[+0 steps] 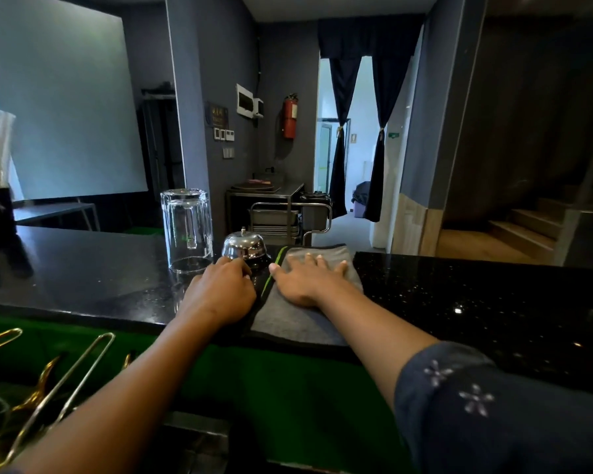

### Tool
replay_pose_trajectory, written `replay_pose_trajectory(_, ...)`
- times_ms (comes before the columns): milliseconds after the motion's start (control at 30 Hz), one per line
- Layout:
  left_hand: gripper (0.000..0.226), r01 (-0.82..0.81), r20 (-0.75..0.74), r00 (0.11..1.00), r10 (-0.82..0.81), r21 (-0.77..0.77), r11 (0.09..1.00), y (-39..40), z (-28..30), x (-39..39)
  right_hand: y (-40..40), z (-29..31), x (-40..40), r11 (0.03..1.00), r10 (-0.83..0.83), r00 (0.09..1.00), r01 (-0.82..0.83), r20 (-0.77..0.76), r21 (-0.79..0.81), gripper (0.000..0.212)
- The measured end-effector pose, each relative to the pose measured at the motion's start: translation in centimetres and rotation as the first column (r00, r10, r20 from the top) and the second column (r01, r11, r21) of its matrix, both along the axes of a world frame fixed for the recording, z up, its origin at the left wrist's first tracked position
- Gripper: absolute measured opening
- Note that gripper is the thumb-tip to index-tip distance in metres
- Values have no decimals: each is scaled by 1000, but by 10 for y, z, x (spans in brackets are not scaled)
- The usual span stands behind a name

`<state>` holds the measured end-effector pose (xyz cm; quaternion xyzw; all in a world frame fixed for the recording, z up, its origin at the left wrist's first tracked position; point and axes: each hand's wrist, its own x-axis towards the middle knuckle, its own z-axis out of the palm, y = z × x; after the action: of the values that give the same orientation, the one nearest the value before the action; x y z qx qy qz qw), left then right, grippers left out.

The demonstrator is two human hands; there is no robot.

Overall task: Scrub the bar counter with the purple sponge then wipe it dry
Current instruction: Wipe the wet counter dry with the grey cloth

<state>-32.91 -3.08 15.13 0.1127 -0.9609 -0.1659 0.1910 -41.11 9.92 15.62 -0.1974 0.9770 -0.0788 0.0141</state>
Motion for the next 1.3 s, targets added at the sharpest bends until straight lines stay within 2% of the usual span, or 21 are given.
replay_pose_trajectory(233,29,26,-25,999,-25,30,999,-9,-4,2,26,0,-47,1000,-14,1000,14,-18,-5,67)
replay_pose_trajectory(367,29,35,-17,999,-35,19,999,-11,-6,-1,108,-4,-89,986,-169,985,169,-25,-12,66)
replay_pose_trajectory(433,30,30,-19,999,-30,11,999,-11,-7,-2,161,-6,-106,955,-293,956,293,9,-34,64)
replay_pose_trajectory(500,30,20,-21,1000,-20,10,1000,-9,-7,-3,199,-5,-111,921,-390,920,389,31,13,62)
replay_pose_trajectory(567,30,8,-15,1000,-8,10,1000,-7,-7,-4,210,-3,-108,899,-436,899,433,40,57,63)
replay_pose_trajectory(633,32,-4,-8,1000,4,4,1000,-5,-7,-5,194,-1,-100,888,-459,887,458,53,35,67)
replay_pose_trajectory(700,34,-8,1,1000,8,-3,1000,-4,-7,-5,161,1,-86,908,-419,907,420,39,1,68)
replay_pose_trajectory(833,34,-10,-11,1000,10,8,1000,-2,-5,-2,71,2,-39,973,-229,973,230,-38,4,66)
replay_pose_trajectory(1000,29,-16,-35,999,16,21,1000,0,-1,1,-2,0,19,995,-91,996,91,7,-46,73)
replay_pose_trajectory(1100,24,7,-56,998,-4,56,998,-1,1,6,-2,0,34,998,-1,1000,2,23,-65,75)
replay_pose_trajectory(1200,22,27,-64,998,-20,98,995,-3,3,11,36,-1,31,996,70,997,-70,8,-62,70)
replay_pose_trajectory(1300,23,51,-59,997,-46,87,995,-3,4,13,110,-6,19,999,-4,1000,3,-24,-35,66)
